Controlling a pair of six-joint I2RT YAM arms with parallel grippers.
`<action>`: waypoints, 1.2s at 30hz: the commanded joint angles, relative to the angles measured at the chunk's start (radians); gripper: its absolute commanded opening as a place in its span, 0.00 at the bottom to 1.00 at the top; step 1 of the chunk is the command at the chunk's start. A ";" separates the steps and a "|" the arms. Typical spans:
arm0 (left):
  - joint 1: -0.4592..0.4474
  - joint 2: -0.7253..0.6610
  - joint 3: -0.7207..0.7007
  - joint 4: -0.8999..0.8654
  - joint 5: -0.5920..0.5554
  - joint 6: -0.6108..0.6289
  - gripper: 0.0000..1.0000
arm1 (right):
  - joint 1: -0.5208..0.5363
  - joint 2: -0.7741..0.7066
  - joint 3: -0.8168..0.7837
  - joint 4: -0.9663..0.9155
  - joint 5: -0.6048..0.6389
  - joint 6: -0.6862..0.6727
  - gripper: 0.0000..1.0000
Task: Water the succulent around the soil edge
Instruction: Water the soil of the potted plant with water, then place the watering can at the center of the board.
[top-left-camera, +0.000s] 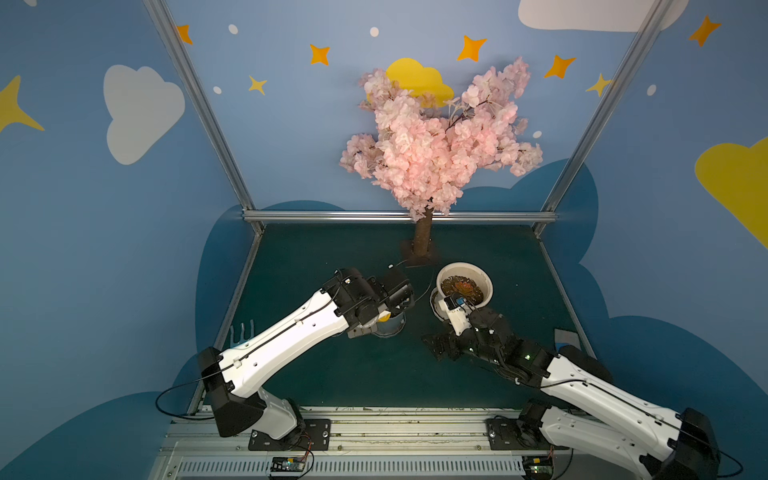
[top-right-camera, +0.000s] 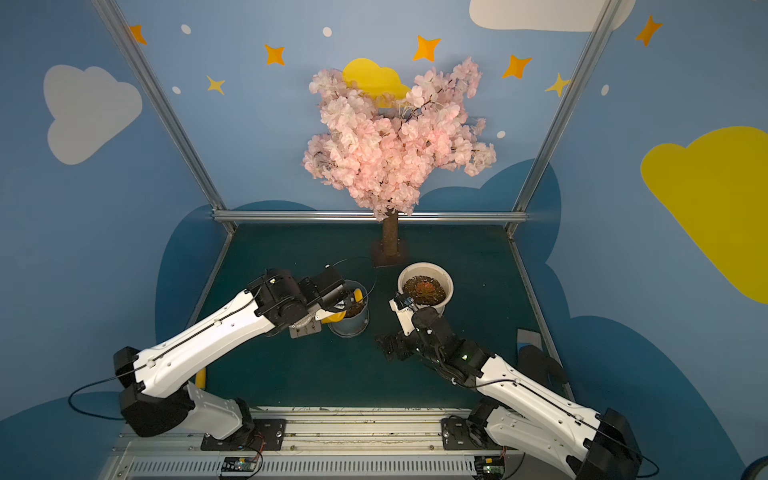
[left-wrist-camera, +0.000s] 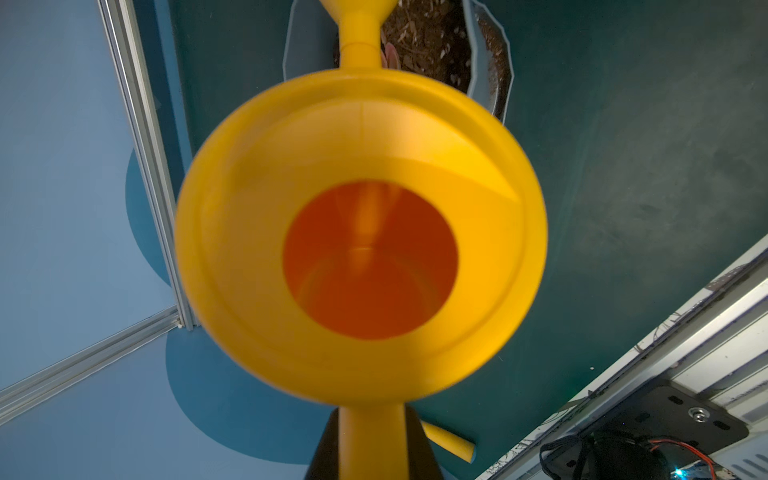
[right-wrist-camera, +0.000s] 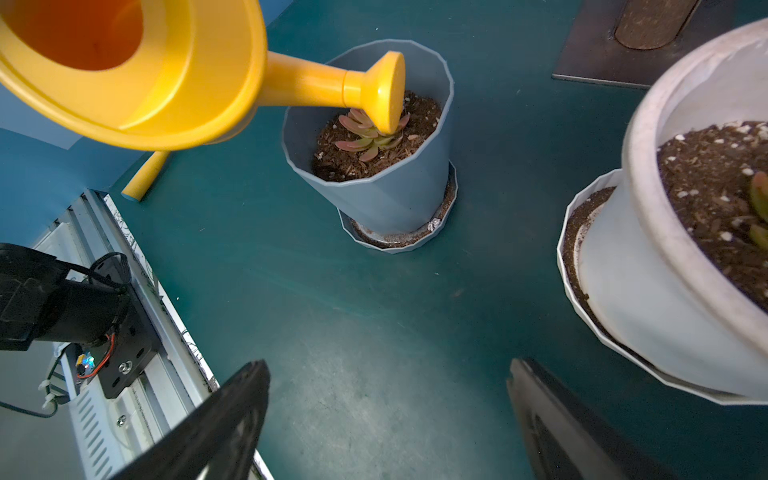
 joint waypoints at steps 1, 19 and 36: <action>0.017 -0.023 -0.024 0.080 0.046 -0.020 0.03 | -0.003 -0.009 -0.010 -0.008 0.010 -0.011 0.95; 0.164 -0.321 -0.254 0.415 0.386 -0.089 0.03 | -0.004 0.001 -0.009 -0.006 0.020 -0.010 0.95; 0.416 -0.633 -0.508 0.723 0.857 -0.364 0.03 | -0.004 -0.016 -0.018 0.008 0.007 0.003 0.95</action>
